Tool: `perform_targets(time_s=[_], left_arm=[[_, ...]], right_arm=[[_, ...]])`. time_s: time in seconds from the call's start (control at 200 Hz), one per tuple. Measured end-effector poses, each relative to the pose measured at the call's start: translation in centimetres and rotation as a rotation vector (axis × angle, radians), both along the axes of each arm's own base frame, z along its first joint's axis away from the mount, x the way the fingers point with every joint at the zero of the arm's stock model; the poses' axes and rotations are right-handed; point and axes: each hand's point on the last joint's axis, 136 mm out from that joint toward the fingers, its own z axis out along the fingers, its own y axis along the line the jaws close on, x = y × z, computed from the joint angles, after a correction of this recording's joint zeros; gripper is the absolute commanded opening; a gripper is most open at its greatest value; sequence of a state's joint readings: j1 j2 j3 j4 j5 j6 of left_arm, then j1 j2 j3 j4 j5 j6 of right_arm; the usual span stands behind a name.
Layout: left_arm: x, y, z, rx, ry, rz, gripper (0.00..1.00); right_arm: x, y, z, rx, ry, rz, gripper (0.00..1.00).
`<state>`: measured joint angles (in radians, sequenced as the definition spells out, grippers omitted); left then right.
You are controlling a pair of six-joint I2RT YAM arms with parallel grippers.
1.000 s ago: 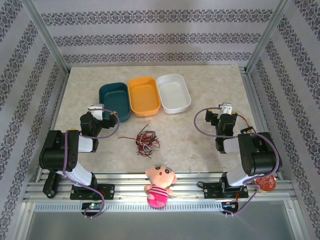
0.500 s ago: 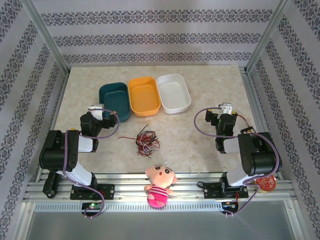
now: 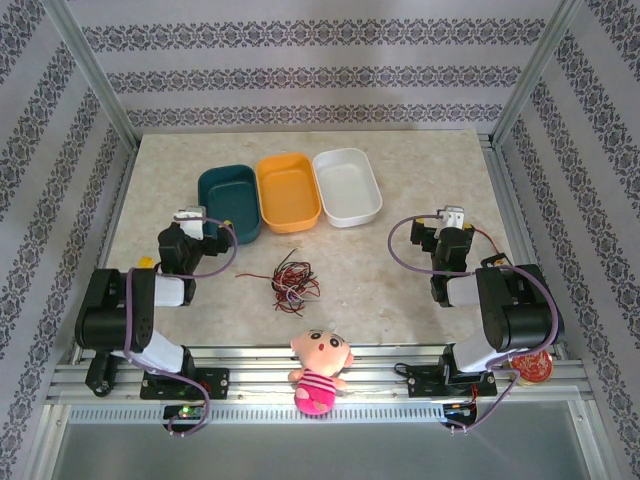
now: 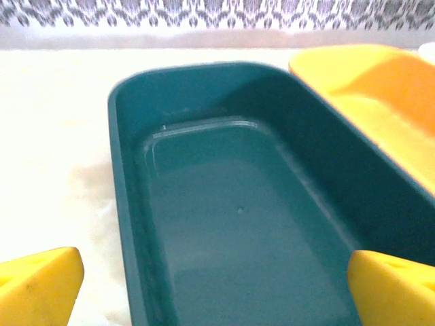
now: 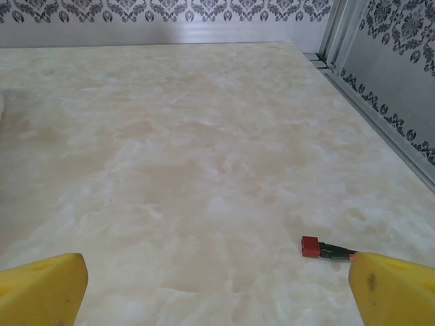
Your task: Untangle the cables
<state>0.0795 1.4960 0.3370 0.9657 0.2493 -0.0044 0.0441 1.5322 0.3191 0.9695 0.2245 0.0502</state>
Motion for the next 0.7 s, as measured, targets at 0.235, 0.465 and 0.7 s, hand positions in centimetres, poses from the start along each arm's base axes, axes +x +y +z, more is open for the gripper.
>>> perform_targets(time_s=[0.235, 0.465, 0.7], left_arm=[[-1.5, 0.5, 5.7, 0.007, -0.137, 0.036, 0.99], [-3.2, 0.8, 9.6, -0.043, -0.21, 0.078, 0.99], [-4.4, -0.8, 12.9, -0.16, -0.196, 0.061, 0.99]], right_arm=[[0.6, 0.0, 2.6, -0.004, -0.029, -0.009, 0.98], [-1.1, -1.5, 9.0, -0.009, -0.179, -0.094, 0.98], [-2.5, -0.5, 11.6, 0.036, -0.148, -0.075, 0.98]])
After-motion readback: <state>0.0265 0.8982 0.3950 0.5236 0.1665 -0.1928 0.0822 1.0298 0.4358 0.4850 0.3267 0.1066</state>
